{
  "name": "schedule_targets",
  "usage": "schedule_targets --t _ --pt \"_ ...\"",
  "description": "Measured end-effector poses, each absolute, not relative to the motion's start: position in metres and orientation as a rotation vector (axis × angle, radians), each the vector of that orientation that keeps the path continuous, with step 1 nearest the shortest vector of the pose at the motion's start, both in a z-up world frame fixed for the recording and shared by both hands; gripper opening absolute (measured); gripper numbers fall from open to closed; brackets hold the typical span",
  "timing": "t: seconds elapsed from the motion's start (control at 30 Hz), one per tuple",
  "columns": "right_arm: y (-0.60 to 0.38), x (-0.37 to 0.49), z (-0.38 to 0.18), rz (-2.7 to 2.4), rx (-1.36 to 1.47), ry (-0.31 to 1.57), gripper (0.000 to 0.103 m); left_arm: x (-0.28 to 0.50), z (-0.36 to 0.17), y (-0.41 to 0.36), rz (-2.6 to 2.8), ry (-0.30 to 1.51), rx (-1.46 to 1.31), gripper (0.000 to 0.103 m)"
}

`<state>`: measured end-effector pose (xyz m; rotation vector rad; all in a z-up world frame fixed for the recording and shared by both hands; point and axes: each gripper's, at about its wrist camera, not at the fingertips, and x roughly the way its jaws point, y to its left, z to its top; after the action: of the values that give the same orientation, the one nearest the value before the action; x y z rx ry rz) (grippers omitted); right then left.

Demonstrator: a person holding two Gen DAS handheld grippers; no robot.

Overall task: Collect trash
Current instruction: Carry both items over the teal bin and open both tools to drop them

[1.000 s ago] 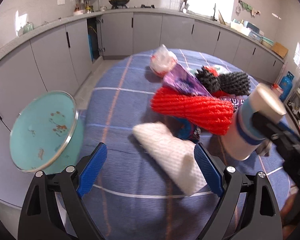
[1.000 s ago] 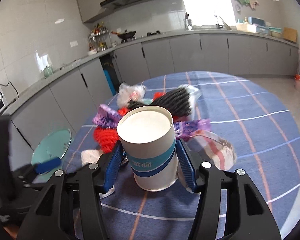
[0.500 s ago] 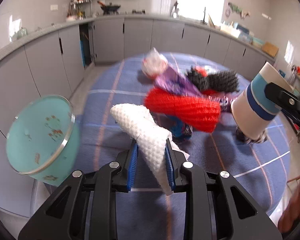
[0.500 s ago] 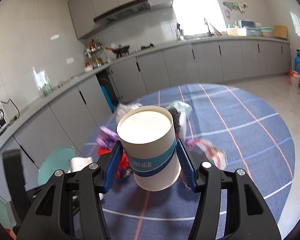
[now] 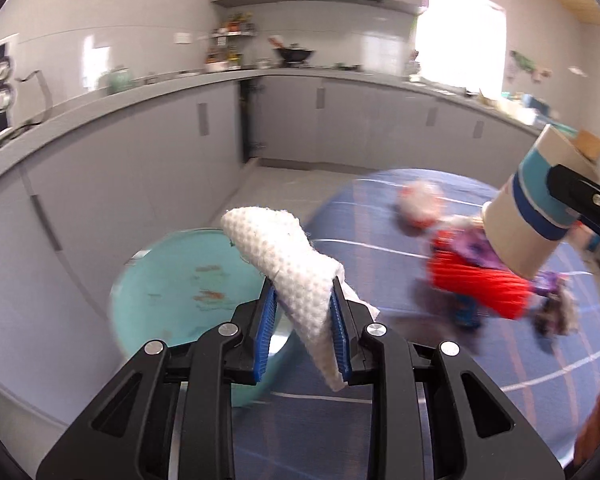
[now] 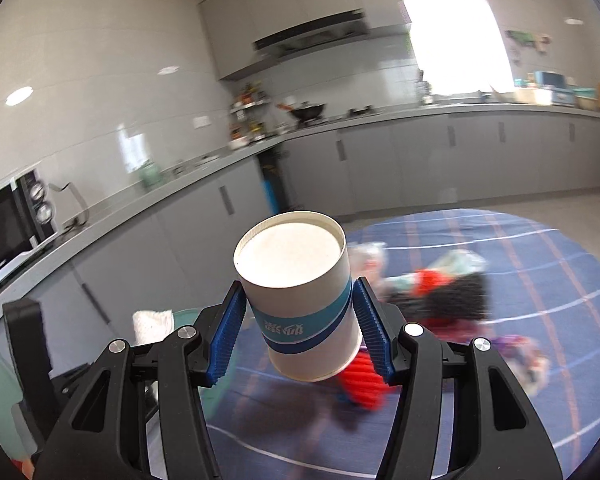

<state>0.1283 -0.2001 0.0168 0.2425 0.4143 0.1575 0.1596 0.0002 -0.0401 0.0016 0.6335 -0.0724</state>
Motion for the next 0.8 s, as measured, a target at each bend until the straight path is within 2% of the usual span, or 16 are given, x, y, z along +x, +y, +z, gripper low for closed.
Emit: schedule_targets --t 0.4,0.8 --pt "-0.079 0.202 -0.018 0.398 0.229 0.62 0.056 0.197 -0.065 0.088 0.139 0.756 -0.033 0.027" --pt "-0.036 0.24 -0.064 0.439 0.194 0.764 0.056 0.213 -0.103 0.105 0.14 0.848 -0.05 0.027"
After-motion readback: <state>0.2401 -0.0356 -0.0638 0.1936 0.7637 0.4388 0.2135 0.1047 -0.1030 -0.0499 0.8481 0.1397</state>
